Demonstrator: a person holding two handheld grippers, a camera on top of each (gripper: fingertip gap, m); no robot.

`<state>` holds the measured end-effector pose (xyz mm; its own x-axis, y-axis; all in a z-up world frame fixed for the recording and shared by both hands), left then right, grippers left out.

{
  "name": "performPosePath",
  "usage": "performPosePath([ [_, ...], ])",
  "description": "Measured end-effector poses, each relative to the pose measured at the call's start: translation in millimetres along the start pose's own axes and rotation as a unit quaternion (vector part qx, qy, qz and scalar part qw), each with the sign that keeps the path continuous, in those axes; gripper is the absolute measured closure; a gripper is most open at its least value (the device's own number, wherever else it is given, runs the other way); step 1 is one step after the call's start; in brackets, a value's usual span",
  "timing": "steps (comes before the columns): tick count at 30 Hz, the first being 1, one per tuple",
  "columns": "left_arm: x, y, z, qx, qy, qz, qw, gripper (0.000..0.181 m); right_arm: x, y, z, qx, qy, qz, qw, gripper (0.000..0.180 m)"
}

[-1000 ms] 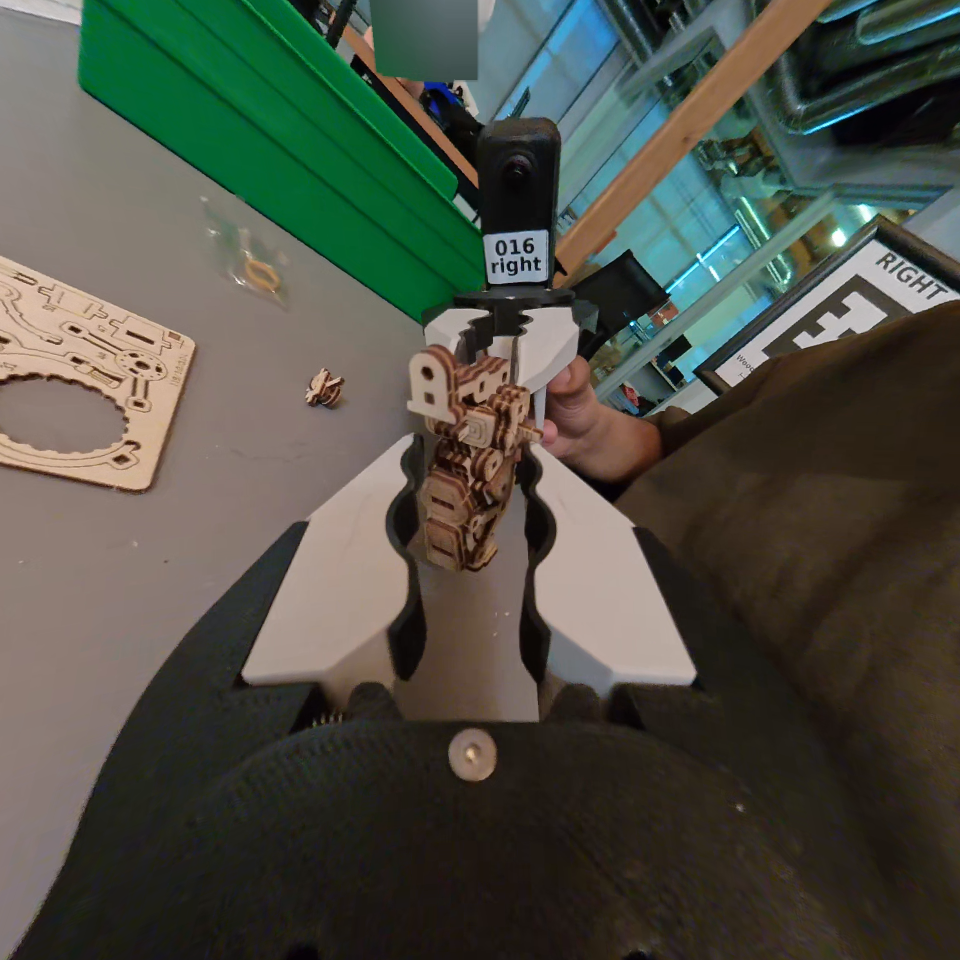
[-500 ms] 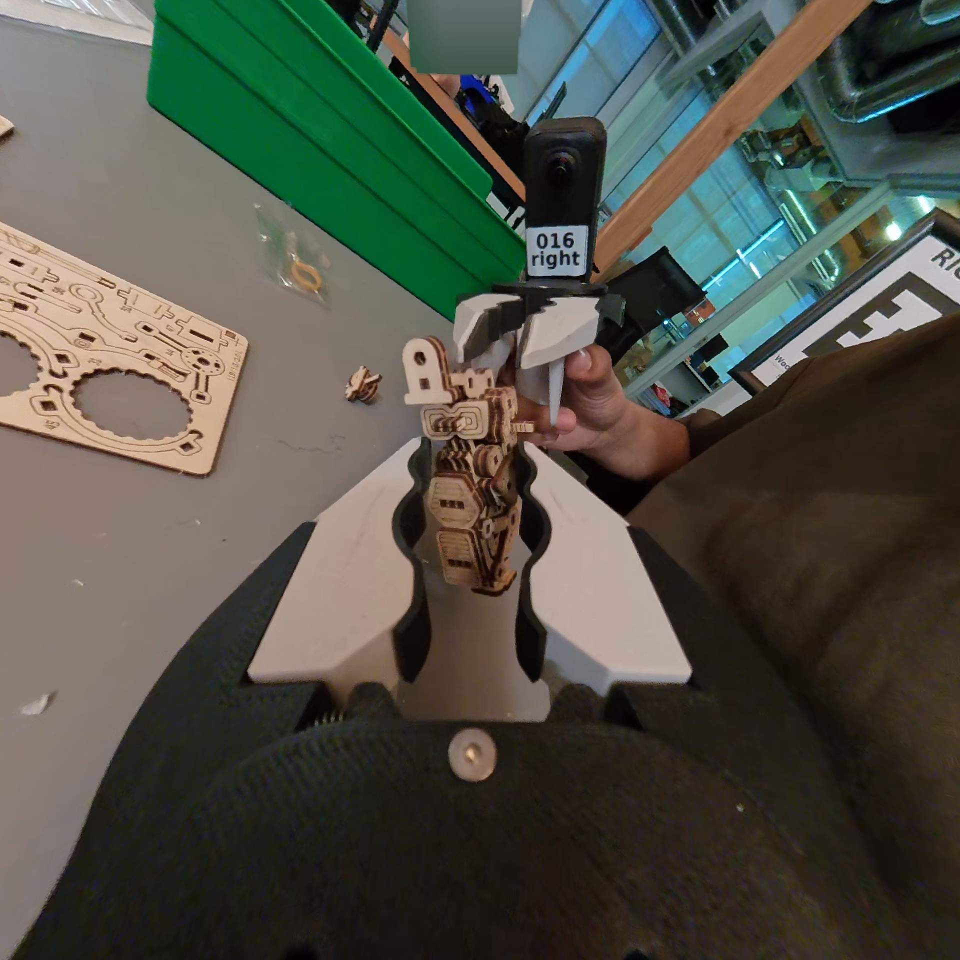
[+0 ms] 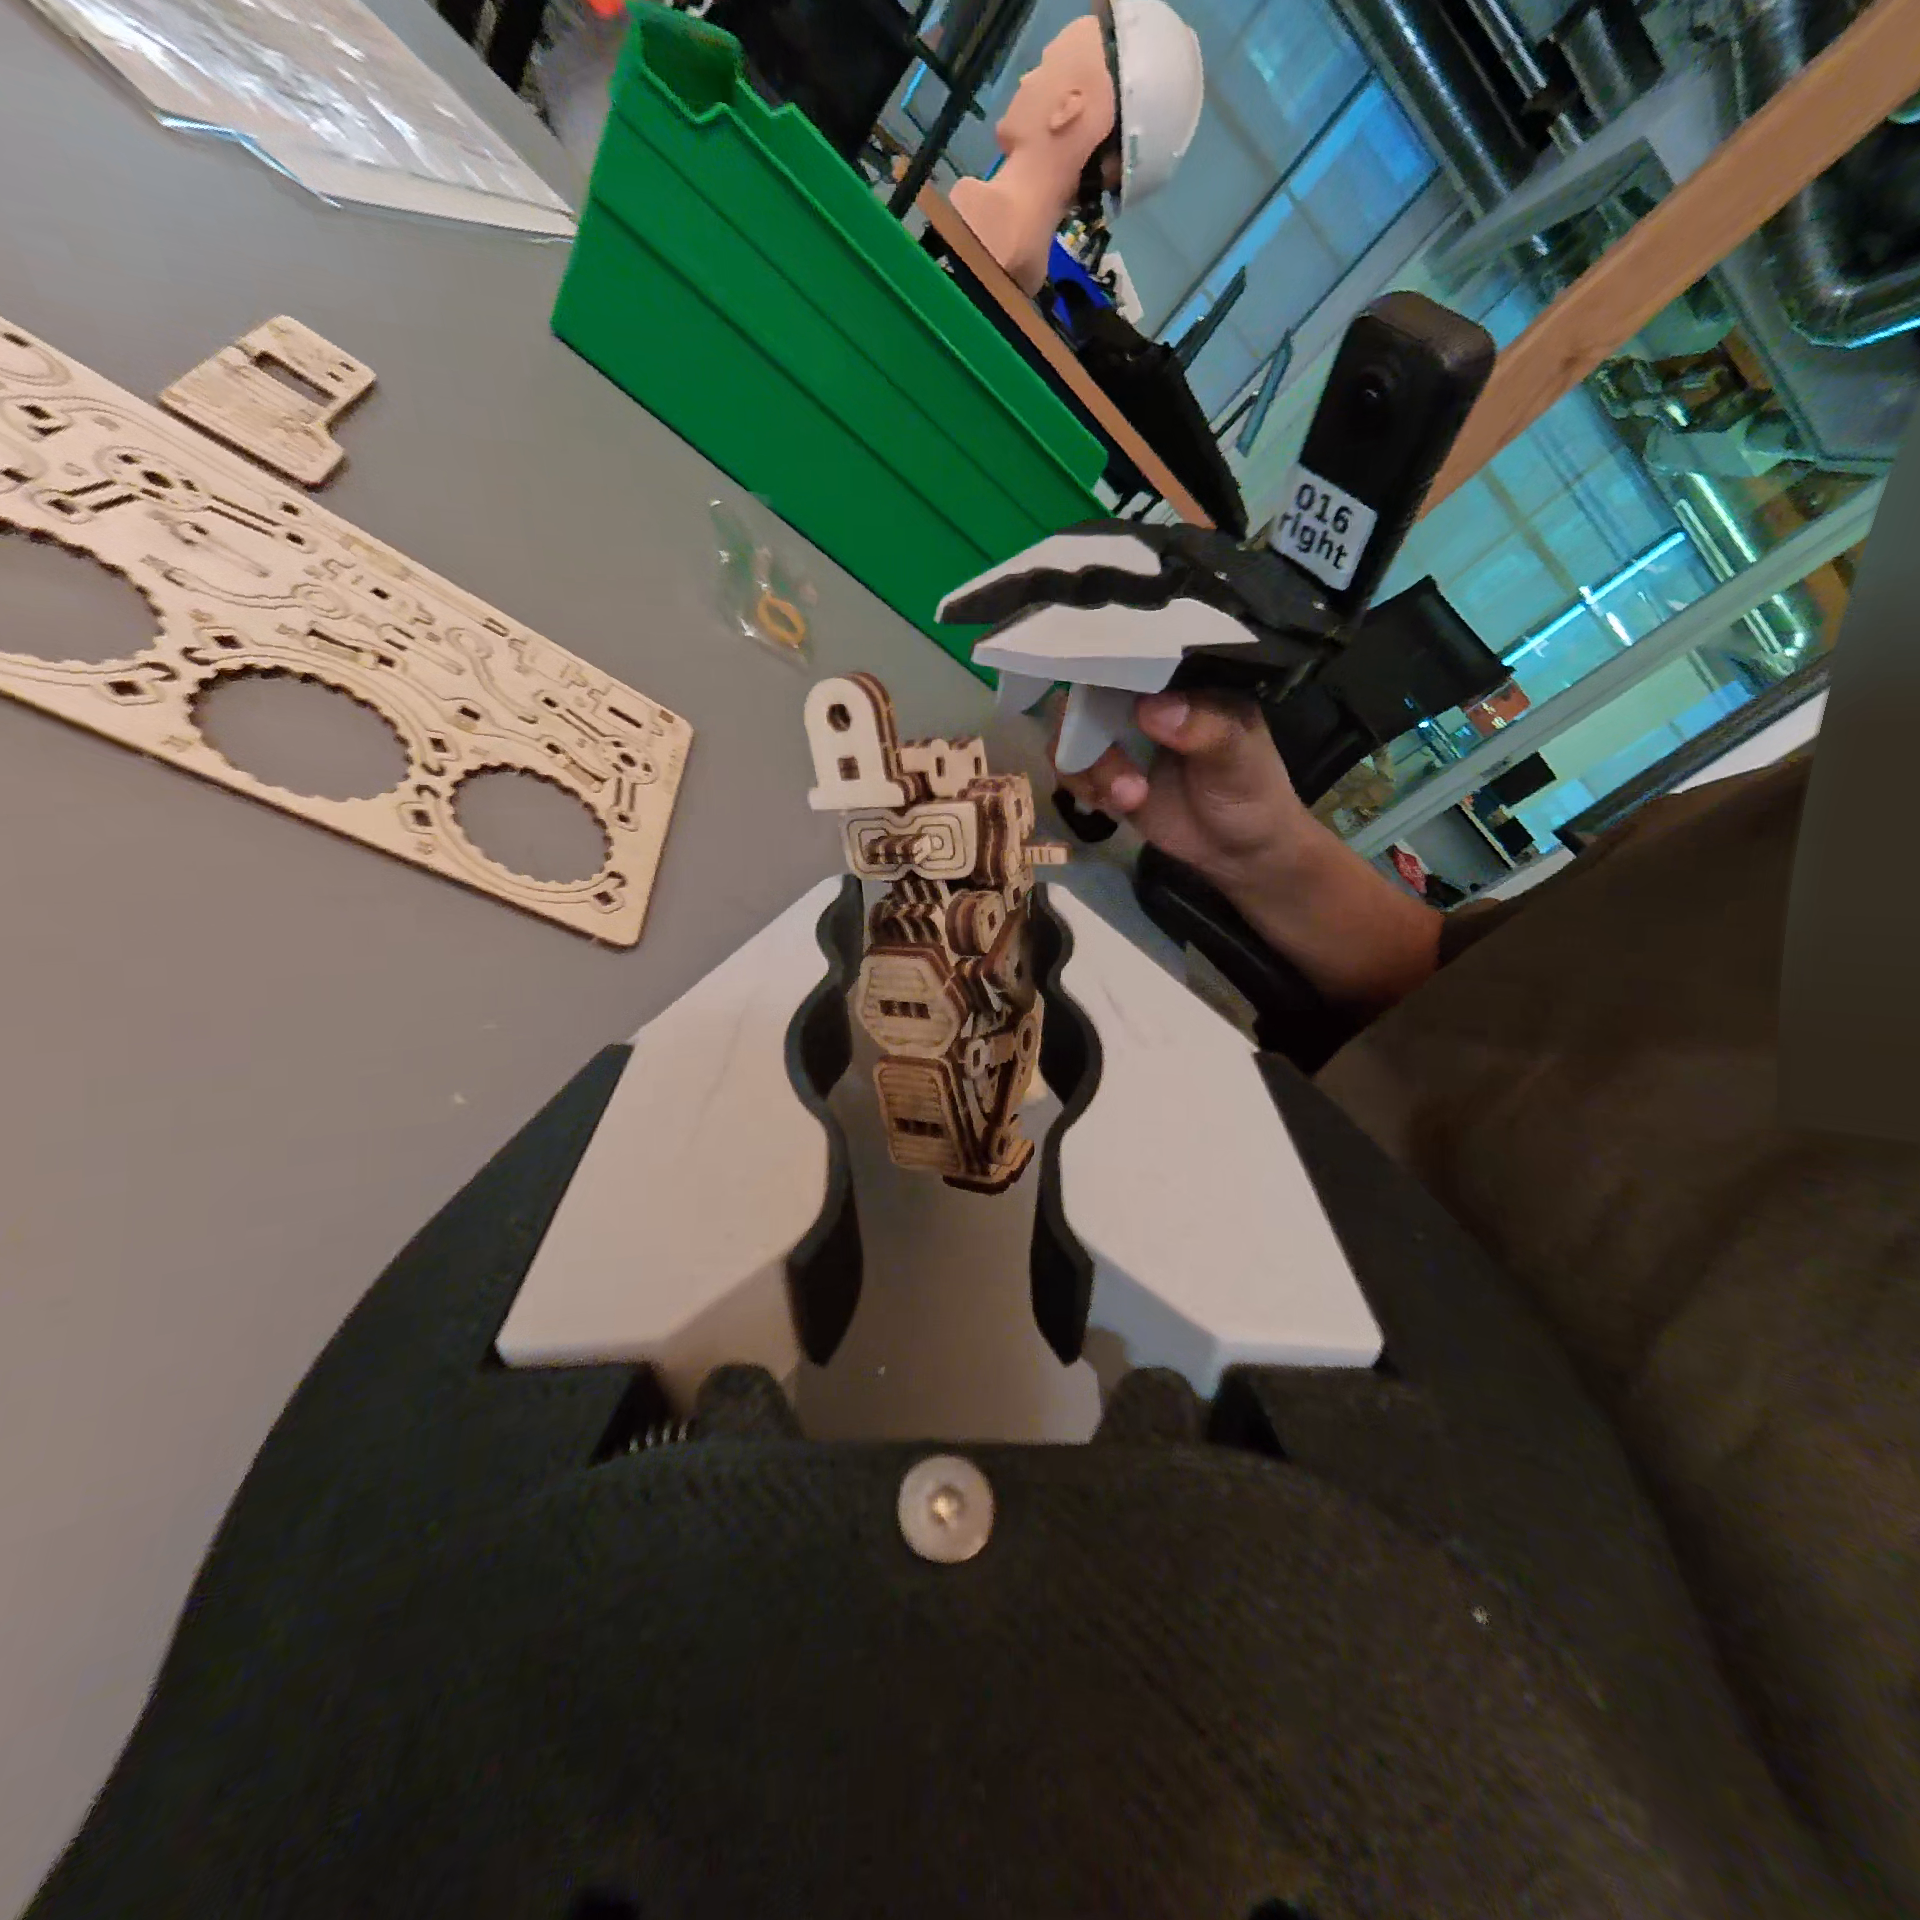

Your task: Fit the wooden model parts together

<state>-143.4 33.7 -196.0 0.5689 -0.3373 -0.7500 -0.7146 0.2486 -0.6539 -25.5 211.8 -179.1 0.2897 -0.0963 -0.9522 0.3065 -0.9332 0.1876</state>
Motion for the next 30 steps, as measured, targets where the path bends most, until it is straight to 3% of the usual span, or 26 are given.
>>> performPosePath([
  [4, -1, 7, -2, -0.028, 0.002, -0.012, 1.000, 0.151, 12, -15, -4, 0.037, 0.062, -0.024, 0.997, 0.164],
  [14, 1, 9, -1, -0.101, 0.043, 0.029, 0.994, 0.158, 35, -11, 6, -0.003, 0.157, -0.032, 0.987, 0.162],
  [20, 0, 1, 7, -0.131, 0.069, 0.089, 0.985, 0.159, 29, -7, 6, -0.012, 0.131, -0.022, 0.991, 0.160],
  [26, 5, -1, 25, -0.156, 0.111, 0.132, 0.973, 0.158, 11, 12, 5, -0.014, 0.078, -0.077, 0.994, 0.160],
  [30, 5, -5, 36, -0.175, 0.127, 0.162, 0.963, 0.158, 4, 33, 9, -0.060, 0.040, -0.071, 0.995, 0.157],
])
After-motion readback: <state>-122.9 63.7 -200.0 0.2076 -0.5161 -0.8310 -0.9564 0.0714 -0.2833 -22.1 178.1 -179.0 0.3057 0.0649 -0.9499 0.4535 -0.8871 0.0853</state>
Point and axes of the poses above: each gripper's, where its closed fingertips meet, z out along the fingers, x out of its underside, y = z × x across the jaws, the point moved 7 cm from there along -z, back along the fingers, and after that the axes turned 4 degrees about -y, right-handed, at the moved point
